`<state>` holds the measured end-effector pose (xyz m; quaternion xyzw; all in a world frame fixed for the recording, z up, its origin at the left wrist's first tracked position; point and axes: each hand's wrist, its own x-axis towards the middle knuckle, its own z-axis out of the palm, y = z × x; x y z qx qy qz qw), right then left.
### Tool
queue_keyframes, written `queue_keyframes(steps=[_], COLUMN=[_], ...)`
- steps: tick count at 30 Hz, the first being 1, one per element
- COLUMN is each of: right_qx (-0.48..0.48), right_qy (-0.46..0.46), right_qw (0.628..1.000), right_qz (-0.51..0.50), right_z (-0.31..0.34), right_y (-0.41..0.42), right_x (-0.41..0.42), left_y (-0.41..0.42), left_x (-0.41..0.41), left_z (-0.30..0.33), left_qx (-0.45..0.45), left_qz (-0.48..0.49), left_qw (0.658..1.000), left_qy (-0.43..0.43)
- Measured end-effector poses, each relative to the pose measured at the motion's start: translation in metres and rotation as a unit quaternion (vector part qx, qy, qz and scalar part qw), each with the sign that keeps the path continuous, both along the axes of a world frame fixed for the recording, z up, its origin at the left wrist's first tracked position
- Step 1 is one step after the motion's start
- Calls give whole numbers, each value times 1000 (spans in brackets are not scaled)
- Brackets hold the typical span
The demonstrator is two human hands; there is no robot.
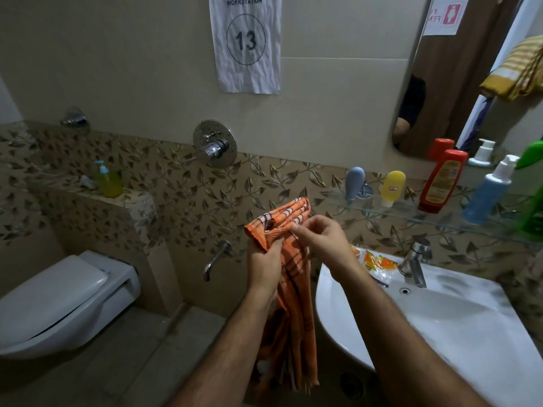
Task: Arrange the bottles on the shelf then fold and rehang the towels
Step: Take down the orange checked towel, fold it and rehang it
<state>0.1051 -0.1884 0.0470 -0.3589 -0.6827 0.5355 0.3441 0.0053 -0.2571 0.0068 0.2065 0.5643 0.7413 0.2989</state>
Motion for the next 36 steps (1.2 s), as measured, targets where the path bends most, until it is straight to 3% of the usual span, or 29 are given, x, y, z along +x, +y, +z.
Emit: queue_keyframes(steps=[4,7,13,19,25,32,36], right_qx=[38,46,81,133,71,87,105], right_qy=[-94,-93,-90,-61,-52,-42,-40], right_qw=[995,995,990,978,993,994,990], right_qz=[19,-6,-67,-146,-73,55,80], right_z=[-15,-18,-26,-35,-33,-21,-18], right_y=[-4,-6,-14,0,23,30,33], right_x=[-2,-1,0,8,24,31,32], left_y=[-10,-15,-16,0,17,30,39], left_x=[11,12,20,33,36,46,44], left_z=[-3,-9,-15,-23,-28,-17,-11], left_qx=[-46,-44,12,-13,-55,56,50], left_qz=[-69,-155,-205,-149,-106,-86,-56], left_qw=[996,986,979,989,992,994,995], left_qy=[35,44,-15,-8,-34,-37,-58])
